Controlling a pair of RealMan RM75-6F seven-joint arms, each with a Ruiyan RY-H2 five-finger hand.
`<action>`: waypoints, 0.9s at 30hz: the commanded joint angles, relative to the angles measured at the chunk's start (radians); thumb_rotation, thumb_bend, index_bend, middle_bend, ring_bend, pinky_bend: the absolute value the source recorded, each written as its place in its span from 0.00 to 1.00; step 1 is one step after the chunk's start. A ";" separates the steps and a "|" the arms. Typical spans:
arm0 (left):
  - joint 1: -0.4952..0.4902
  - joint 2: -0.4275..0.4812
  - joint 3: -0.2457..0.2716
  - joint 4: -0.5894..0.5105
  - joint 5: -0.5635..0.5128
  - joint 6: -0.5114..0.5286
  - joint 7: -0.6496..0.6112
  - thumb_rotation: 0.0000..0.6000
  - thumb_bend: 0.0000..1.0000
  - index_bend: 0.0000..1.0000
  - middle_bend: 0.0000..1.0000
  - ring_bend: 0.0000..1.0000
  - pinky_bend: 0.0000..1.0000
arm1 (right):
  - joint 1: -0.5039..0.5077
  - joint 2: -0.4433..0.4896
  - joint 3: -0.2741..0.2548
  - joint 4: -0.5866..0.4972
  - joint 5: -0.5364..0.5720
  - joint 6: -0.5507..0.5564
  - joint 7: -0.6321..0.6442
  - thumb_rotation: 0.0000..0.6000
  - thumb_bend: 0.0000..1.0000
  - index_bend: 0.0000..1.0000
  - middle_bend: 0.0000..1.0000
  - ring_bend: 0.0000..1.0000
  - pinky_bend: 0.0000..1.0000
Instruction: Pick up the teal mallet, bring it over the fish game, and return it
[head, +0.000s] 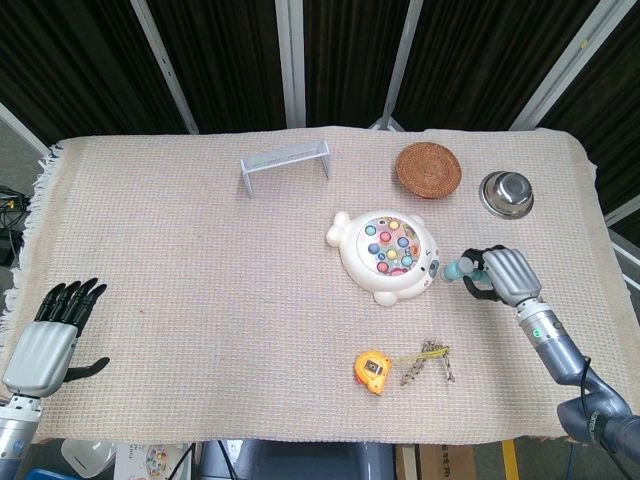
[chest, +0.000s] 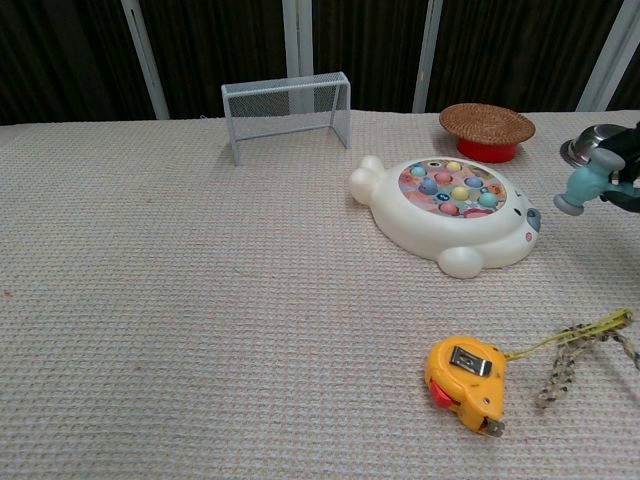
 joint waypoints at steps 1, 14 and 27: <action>-0.003 -0.001 -0.001 -0.001 -0.003 -0.005 0.002 1.00 0.00 0.00 0.00 0.00 0.00 | 0.041 0.033 0.024 -0.070 -0.009 -0.008 -0.067 1.00 0.77 0.98 0.82 0.63 0.37; -0.012 -0.001 -0.005 0.008 -0.017 -0.018 -0.007 1.00 0.00 0.00 0.00 0.00 0.00 | 0.171 0.017 0.077 -0.134 0.079 -0.161 -0.311 1.00 0.78 1.00 0.84 0.64 0.37; -0.012 -0.005 -0.002 0.012 -0.022 -0.021 -0.011 1.00 0.00 0.00 0.00 0.00 0.00 | 0.244 0.024 0.095 -0.157 0.193 -0.272 -0.463 1.00 0.78 1.00 0.84 0.64 0.37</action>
